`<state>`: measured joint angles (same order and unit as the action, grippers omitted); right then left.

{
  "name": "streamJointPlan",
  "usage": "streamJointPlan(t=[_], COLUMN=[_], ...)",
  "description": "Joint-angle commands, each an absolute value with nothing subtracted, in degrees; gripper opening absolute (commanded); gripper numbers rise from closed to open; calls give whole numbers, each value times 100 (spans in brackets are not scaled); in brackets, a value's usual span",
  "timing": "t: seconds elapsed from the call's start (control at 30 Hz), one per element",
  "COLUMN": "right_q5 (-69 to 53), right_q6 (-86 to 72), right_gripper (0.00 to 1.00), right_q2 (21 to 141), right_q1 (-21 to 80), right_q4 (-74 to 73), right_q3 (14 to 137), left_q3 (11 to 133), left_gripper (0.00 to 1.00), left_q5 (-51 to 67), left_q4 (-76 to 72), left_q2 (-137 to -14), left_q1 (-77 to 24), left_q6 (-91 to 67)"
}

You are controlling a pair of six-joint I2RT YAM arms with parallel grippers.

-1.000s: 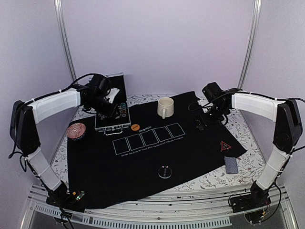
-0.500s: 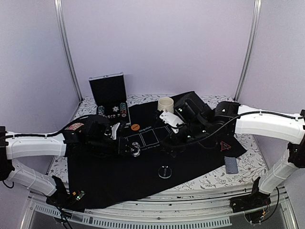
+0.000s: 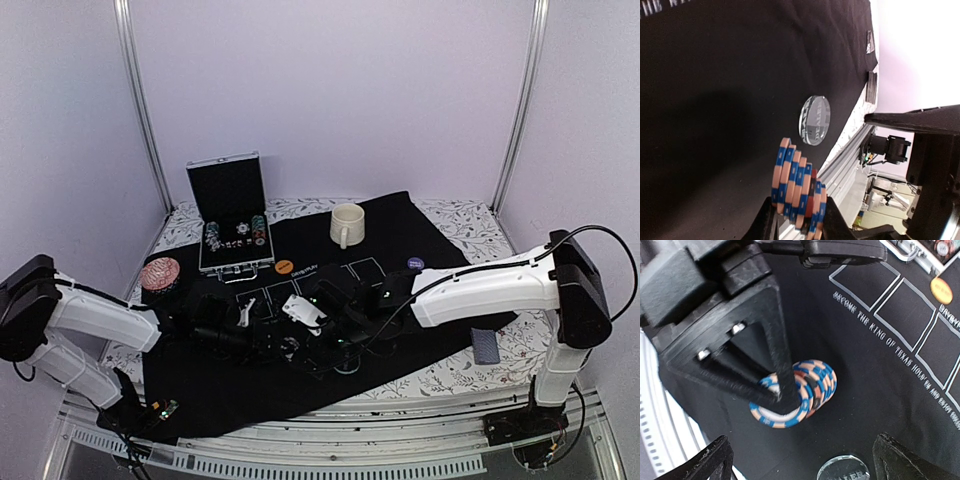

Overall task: Distribute texas hold em gaming equipment
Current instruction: Place the pile of poker chips on the poker table mat.

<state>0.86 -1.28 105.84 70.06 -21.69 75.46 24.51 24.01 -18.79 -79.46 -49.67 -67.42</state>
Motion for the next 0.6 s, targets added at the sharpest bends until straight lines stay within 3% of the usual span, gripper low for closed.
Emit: streamJointPlan(t=[0.0, 0.57], right_q5=[73, 206], right_q6=[-322, -95], right_gripper=[100, 98], right_q2=[10745, 11012], right_q1=[6999, 6988], right_q4=[-1896, -1589], right_q3=[7466, 7191], left_q3=[2286, 2252], left_gripper=[0, 0], left_q5=[2901, 3535], left_q4=[-3089, -4556], left_q2=[-8415, -9685], left_q1=[-5088, -5160], left_q6=[-7092, -7485])
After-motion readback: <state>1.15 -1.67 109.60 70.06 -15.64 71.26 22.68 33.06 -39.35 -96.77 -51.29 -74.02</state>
